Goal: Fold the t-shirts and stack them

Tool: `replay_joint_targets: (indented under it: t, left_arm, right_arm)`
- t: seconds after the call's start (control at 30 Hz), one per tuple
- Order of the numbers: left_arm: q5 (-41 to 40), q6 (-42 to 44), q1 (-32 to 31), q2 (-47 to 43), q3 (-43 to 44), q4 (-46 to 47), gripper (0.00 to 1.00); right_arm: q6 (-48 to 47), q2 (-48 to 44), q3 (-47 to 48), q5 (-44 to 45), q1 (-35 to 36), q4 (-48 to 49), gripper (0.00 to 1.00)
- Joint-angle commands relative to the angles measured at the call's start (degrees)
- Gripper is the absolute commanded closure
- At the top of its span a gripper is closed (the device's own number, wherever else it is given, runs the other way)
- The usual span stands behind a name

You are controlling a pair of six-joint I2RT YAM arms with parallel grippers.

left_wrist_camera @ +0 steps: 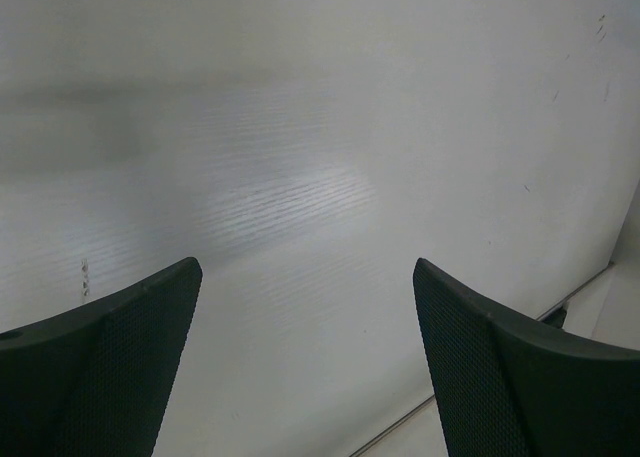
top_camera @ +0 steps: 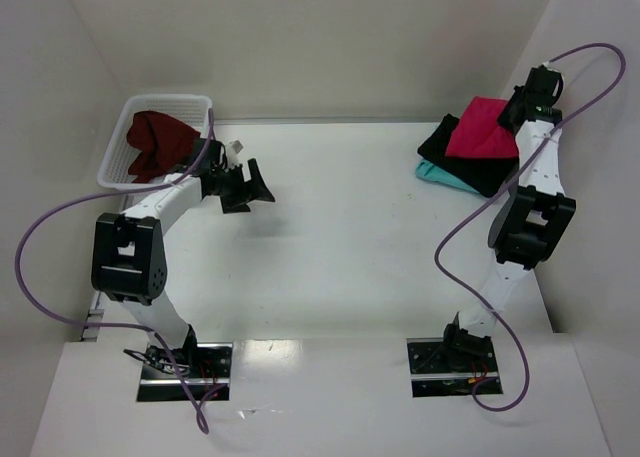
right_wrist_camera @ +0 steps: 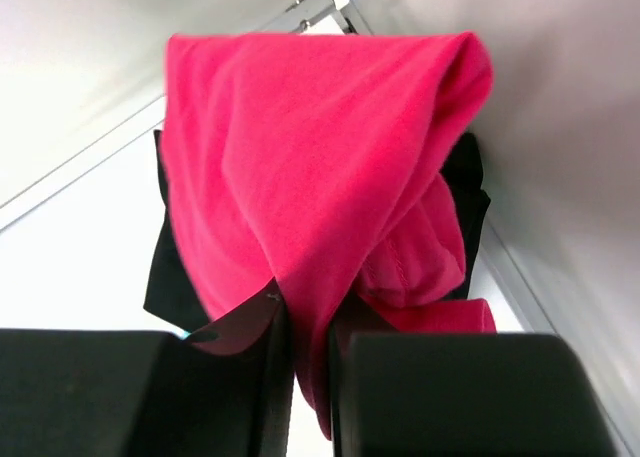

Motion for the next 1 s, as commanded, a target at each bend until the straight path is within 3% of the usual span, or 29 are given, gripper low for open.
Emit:
replay_joint_targets:
  t: [0.0, 0.23, 0.47, 0.5, 0.57, 0.6, 0.7, 0.83, 0.97]
  left_arm:
    - [1.51, 0.85, 0.31, 1.28, -0.33, 1.45, 0.06]
    - [2.04, 0.85, 0.31, 2.42, 0.20, 1.45, 0.06]
    - [2.04, 0.85, 0.31, 1.89, -0.41, 1.45, 0.06]
    - [2.04, 0.85, 0.31, 1.37, -0.94, 1.45, 0.06]
    - [2.04, 0.85, 0.31, 1.36, -0.94, 1.98, 0.06]
    - [2.04, 0.85, 0.31, 1.36, -0.94, 1.98, 0.06]
    - [2.65, 0.85, 0.31, 1.36, -0.94, 1.98, 0.06]
    - [3.18, 0.85, 0.31, 1.36, -0.94, 1.98, 0.06]
    - [3.18, 0.85, 0.31, 1.36, -0.94, 1.98, 0.06]
  right_arm:
    - [-0.25, 2.51, 2.21, 0.73, -0.31, -0.48, 0.80]
    - [-0.25, 1.28, -4.20, 0.73, -0.31, 1.89, 0.87]
    - [-0.25, 3.82, -3.68, 1.94, -0.31, -0.04, 0.89]
    - [0.27, 3.83, -2.81, 3.61, -0.31, -0.91, 0.67]
    - [0.28, 3.83, -2.19, 6.86, -0.31, -2.33, 0.36]
    - [0.28, 1.91, -2.71, 7.84, -0.31, -2.33, 0.26]
    - [0.28, -1.52, -2.10, 7.85, 0.30, -1.80, 0.10]
    - [-0.77, -4.08, 0.71, 7.15, 3.28, -1.80, 0.03]
    - [-2.01, -4.08, 7.12, 12.23, 9.87, -4.70, 0.00]
